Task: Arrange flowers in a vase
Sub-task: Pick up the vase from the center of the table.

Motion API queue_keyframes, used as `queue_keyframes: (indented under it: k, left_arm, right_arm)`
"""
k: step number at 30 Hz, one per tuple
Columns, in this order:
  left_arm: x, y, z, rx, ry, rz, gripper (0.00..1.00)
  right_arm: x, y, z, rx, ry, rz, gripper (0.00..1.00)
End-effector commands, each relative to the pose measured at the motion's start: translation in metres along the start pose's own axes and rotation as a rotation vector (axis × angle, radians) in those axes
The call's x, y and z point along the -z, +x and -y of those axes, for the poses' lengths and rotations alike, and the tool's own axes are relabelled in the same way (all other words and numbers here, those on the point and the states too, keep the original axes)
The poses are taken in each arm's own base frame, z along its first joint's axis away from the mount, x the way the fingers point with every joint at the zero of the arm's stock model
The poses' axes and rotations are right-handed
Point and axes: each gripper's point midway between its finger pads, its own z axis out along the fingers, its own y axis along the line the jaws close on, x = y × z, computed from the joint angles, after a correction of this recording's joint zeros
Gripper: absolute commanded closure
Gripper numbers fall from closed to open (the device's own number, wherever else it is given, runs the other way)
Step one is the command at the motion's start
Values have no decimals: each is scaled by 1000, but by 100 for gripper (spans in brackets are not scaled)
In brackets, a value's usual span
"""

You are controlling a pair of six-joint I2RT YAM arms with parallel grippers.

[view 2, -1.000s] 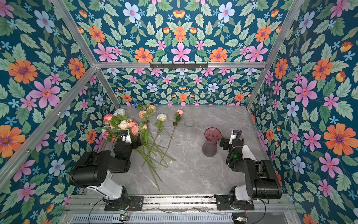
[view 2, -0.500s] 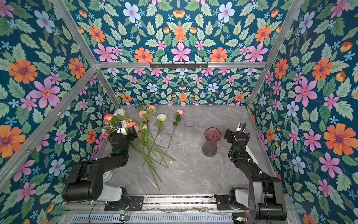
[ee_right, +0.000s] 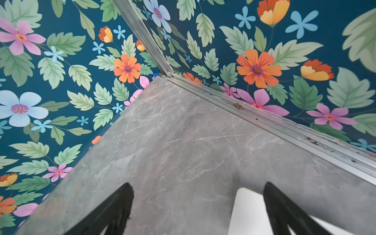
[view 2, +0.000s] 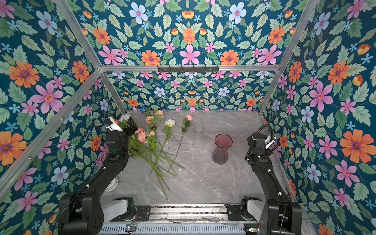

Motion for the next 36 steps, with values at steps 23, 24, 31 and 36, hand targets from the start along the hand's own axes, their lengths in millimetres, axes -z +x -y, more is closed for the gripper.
queue_keyframes:
  k: [23,24,31,36]
  left_arm:
    - [45,20,88,80,272,-314,0]
    - [48,20,92,69,277,-311,0]
    - [63,37,108,38,321,-393,0]
    - [67,58,114,43,363,-482,4]
  right_arm:
    - [171,8,-175,322,-789,-316,1]
    - [184,12,-187,350,-826,-336,1]
    - [247,54,-246,434,-1025,-526,3]
    - [243,74,-271,448,-1011,-659,22]
